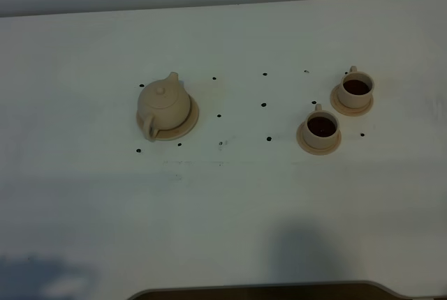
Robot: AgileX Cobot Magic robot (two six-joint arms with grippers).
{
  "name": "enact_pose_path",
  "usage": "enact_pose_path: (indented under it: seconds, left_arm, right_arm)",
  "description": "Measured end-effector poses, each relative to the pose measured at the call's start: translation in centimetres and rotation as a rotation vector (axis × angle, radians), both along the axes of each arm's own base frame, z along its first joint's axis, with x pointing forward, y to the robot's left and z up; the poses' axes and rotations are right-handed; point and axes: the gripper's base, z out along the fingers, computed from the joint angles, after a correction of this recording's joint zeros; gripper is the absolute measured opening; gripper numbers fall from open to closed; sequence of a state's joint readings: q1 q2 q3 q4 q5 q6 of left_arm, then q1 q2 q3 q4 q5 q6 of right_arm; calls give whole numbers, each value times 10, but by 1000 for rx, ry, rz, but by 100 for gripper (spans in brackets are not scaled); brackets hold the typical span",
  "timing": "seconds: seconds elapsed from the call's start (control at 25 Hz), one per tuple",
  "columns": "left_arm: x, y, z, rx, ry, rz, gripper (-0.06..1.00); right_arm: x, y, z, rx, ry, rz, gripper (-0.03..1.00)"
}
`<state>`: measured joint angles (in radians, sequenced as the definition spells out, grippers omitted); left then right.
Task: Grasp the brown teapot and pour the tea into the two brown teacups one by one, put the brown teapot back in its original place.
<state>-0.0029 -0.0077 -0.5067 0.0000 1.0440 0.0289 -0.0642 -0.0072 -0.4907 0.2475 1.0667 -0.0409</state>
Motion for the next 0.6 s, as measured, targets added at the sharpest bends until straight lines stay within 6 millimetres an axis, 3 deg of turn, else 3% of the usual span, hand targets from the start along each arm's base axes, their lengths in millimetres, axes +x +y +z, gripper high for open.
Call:
enact_pose_path:
  seconds: [0.6]
  left_arm:
    - [0,0,0,0,0,0,41]
  right_arm:
    - [0,0,0,0,0,0,48]
